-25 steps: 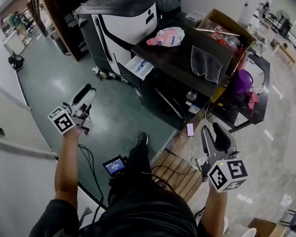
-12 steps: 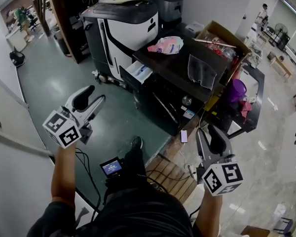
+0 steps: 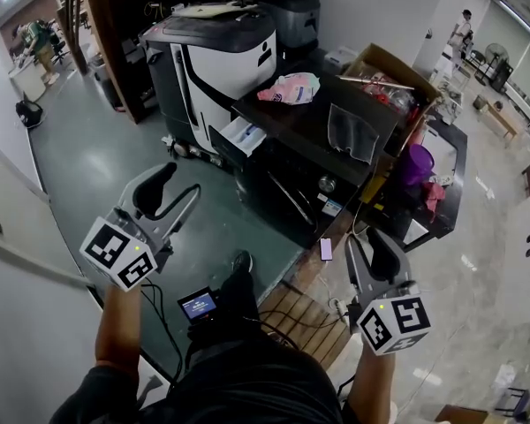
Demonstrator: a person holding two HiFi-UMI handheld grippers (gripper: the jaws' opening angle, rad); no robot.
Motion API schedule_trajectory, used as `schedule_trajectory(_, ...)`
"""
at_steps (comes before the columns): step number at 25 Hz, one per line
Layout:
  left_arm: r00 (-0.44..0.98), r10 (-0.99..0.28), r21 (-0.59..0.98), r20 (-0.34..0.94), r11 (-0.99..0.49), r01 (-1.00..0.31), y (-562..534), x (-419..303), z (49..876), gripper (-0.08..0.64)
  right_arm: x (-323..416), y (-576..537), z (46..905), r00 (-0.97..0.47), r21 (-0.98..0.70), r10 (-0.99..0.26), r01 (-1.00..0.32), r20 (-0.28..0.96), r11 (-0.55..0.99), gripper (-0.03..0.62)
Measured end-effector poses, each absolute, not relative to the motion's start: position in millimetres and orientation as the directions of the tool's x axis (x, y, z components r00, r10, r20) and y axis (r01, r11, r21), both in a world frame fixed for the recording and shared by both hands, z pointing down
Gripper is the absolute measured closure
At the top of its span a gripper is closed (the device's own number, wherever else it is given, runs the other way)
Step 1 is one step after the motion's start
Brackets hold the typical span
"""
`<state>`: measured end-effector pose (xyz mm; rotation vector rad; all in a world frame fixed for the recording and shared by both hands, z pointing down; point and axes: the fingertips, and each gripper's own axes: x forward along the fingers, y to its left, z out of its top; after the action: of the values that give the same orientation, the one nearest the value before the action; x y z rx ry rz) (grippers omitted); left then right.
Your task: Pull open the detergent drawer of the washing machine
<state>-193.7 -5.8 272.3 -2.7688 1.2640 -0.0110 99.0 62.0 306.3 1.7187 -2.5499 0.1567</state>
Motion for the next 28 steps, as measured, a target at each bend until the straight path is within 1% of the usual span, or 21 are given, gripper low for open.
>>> schedule_trajectory(6, 0.659, -0.751, -0.116, -0.046, -0.651, -0.75, 4.2, -183.5, 264.2, 0.299, 99.8, 67.3, 306.0, -0.385, -0.04, -0.916, -0.923, 0.11, 0.383, 0.44)
schedule_trajectory(12, 0.658, -0.753, -0.107, -0.034, -0.651, -0.751, 3.4, -181.9, 269.2, 0.299, 99.0, 67.7, 314.4, -0.405, -0.01, -0.902, -0.913, 0.15, 0.408, 0.443)
schedule_trajectory(28, 0.653, -0.757, -0.09, -0.007, -0.65, -0.755, -4.7, -182.5, 283.3, 0.299, 107.4, 64.5, 315.2, -0.39, -0.016, -0.907, -0.919, 0.156, 0.393, 0.447)
